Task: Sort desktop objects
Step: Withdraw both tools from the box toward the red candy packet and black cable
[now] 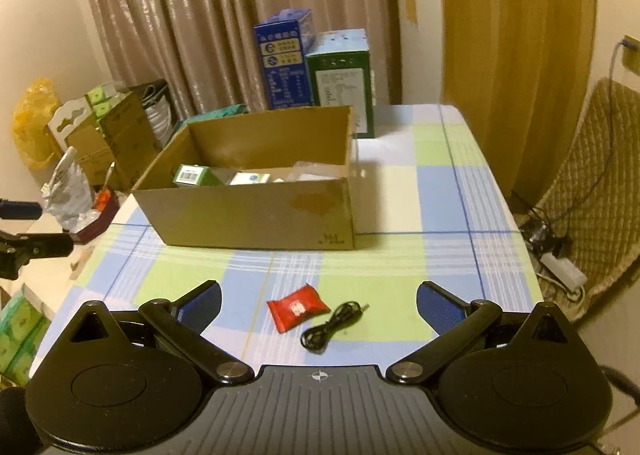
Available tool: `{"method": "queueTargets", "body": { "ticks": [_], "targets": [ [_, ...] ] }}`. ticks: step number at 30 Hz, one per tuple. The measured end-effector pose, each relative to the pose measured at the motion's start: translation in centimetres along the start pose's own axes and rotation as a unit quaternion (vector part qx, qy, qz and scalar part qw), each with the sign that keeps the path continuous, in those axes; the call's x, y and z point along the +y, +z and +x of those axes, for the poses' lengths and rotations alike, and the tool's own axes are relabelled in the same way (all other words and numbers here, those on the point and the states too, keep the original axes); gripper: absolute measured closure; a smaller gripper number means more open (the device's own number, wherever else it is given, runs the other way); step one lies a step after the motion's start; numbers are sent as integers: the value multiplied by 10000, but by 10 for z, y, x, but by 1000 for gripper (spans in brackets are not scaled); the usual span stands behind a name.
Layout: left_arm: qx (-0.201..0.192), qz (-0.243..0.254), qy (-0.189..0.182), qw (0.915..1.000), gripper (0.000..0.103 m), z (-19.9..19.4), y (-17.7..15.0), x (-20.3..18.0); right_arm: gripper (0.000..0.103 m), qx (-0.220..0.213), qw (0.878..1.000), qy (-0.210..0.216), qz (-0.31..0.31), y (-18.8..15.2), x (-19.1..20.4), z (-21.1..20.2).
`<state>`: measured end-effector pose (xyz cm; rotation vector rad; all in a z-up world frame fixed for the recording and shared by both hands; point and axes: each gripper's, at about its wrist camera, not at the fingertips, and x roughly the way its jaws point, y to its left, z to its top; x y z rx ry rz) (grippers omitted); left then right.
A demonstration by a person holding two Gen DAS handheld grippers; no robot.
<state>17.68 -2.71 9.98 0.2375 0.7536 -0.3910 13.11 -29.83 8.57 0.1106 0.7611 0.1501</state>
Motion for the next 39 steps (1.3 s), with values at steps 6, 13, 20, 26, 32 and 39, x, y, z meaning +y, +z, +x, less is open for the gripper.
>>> {"method": "queueTargets", "body": {
  "ticks": [6,13,20,26,32,39],
  "targets": [
    [-192,114,8,9998,2,1,-18,-9,2,175,9994,-75,291,-12,-7,3],
    [-66,107,-201,9997,2,14,-35,-25,2,369,9966,-10,735,-28,-9,11],
    [134,-16,-360,9993,2,32,-52,-42,2,578,9923,-100,1090,-48,-12,25],
    [426,-103,-399,9982,2,52,-64,-51,2,708,9904,-257,1163,-60,-17,37],
    [761,-174,-405,9961,2,75,-72,-54,2,818,9885,-320,1234,-67,-24,49],
    [834,-47,-468,9954,2,99,-74,-59,3,828,9866,-477,1324,-73,-35,68]
  ]
}}
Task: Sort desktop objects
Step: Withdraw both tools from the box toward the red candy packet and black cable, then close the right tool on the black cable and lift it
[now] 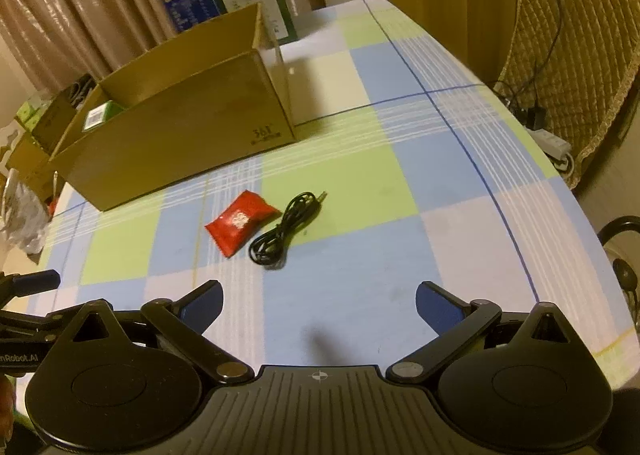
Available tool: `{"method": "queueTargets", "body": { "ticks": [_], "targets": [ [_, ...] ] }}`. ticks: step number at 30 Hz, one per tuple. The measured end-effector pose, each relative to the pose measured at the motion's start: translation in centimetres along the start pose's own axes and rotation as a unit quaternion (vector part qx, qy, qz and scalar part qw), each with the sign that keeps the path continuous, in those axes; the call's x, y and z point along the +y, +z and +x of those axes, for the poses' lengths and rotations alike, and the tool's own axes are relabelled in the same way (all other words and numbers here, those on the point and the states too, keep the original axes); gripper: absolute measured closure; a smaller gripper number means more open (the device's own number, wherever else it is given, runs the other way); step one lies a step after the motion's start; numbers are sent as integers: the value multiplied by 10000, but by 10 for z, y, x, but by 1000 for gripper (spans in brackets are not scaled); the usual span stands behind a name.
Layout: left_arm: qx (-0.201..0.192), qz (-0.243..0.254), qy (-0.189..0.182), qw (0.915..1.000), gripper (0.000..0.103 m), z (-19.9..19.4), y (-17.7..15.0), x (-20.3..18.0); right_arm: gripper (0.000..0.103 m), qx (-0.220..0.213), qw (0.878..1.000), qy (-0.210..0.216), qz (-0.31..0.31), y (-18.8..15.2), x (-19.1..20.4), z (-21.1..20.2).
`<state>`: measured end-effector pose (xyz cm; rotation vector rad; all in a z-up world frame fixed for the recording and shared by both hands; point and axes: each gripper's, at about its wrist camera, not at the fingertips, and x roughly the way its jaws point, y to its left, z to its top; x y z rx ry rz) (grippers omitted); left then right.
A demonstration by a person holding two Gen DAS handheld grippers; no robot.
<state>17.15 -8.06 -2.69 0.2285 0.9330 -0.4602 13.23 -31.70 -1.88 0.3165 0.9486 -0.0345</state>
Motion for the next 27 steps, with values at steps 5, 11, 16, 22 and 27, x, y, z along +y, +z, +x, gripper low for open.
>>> {"method": "queueTargets", "body": {
  "ticks": [5,11,16,22,27],
  "targets": [
    [-101,214,0,9997,2,18,1,-3,24,46,10000,10,-38,2,2,22],
    [-272,488,-30,9984,2,41,5,-5,41,-54,9999,76,-85,8,7,47],
    [-578,719,-63,9957,4,56,12,-8,56,-146,9997,111,-161,14,15,66],
    [-694,809,-85,9943,9,72,17,-8,61,-100,9994,231,-257,19,23,87],
    [-658,646,-244,9954,13,83,17,-1,61,-160,9989,209,-397,20,30,97]
  ]
}}
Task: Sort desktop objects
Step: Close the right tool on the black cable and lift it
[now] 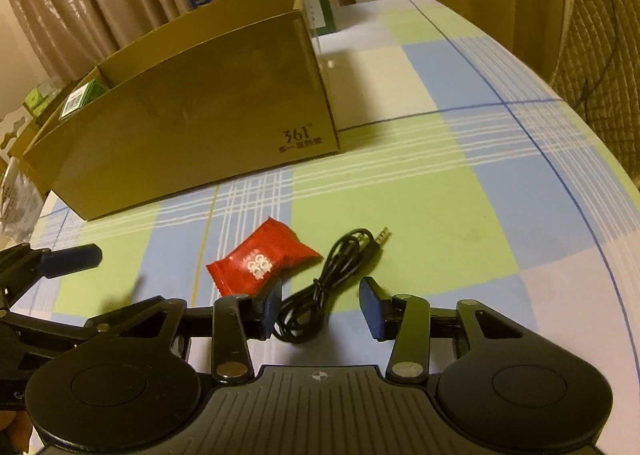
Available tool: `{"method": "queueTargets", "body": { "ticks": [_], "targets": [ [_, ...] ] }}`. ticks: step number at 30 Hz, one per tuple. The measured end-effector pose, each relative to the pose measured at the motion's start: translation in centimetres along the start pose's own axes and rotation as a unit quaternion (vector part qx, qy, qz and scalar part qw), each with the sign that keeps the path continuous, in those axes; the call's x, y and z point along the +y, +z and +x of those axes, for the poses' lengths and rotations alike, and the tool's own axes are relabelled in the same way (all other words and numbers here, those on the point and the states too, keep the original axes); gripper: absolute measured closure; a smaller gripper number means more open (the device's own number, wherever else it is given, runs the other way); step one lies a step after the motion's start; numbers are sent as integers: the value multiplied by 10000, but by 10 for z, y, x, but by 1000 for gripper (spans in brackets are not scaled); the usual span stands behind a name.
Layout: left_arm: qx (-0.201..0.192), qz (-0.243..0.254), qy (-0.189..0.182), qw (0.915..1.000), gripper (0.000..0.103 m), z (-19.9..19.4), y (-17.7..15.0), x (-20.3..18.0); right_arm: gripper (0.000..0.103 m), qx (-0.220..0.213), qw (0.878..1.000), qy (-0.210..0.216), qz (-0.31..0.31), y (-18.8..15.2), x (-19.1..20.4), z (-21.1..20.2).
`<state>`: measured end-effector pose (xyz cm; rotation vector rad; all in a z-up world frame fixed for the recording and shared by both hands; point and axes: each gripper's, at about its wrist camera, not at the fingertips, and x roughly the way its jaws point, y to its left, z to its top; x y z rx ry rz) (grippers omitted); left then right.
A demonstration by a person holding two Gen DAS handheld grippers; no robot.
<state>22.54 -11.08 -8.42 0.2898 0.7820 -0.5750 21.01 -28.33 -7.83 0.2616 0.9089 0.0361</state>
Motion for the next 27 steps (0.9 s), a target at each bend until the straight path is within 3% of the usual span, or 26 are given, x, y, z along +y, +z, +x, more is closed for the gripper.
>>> {"method": "queueTargets", "body": {
  "ticks": [9,11,14,27],
  "targets": [
    [-31,-324,-149,9994,16,8,-2,16,67,-78,9958,-329,-849,-6,17,13],
    [-17,-306,-189,9994,16,9,-4,16,73,-67,9948,-349,-950,-7,17,14],
    [-5,-219,-231,9995,16,11,-7,13,91,-41,9935,-419,-1062,-7,13,13],
    [-120,184,-513,9984,19,24,0,-11,91,-231,9938,-758,-777,-8,-17,-7]
  ]
}}
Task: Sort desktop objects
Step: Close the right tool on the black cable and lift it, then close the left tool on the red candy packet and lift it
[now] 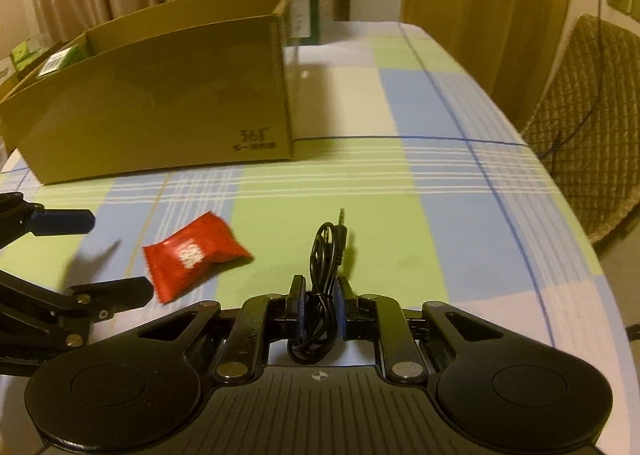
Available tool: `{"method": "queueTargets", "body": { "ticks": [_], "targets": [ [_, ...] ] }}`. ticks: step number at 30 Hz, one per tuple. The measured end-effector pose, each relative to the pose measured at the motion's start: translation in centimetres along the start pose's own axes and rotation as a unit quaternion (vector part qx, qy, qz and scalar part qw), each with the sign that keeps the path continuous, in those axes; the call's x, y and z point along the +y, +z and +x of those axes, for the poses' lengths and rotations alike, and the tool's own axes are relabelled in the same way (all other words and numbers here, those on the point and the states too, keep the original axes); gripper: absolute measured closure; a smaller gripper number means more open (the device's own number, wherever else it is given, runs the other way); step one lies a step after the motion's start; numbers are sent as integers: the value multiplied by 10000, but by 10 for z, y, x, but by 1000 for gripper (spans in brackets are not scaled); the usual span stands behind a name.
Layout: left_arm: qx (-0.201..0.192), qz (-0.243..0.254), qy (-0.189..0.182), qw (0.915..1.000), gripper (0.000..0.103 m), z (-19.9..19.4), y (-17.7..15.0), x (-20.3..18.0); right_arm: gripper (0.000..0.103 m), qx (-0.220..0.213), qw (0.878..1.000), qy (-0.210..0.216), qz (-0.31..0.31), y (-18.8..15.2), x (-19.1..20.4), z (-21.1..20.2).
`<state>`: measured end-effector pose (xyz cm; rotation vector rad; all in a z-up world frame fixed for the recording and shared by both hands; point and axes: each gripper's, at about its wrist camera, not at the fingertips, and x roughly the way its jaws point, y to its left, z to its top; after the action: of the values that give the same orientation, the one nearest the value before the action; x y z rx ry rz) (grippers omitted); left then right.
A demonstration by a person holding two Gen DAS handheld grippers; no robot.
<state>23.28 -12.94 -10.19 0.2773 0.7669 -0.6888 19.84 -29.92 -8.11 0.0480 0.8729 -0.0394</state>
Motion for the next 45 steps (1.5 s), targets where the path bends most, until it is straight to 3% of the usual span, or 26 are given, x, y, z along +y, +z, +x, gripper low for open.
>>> {"method": "queueTargets", "body": {
  "ticks": [8,14,17,27,41,45],
  "targets": [
    [-51,553,-168,9983,37,27,9,-20,91,21,10000,-47,13,-2,-4,4],
    [-26,735,-195,9971,64,42,12,-27,91,-64,9999,-66,-84,-4,-1,5],
    [-36,708,-220,9972,70,44,11,-29,91,-104,9997,-113,-181,-5,1,7],
    [-154,576,-211,9980,69,40,5,-28,90,-290,9979,-282,-500,-5,9,11],
    [-211,433,-157,9987,65,44,7,-26,90,-368,9977,-309,-481,-5,10,13],
    [-159,271,-225,9993,72,45,8,-25,90,-380,9976,-321,-488,-5,11,14]
  ]
}}
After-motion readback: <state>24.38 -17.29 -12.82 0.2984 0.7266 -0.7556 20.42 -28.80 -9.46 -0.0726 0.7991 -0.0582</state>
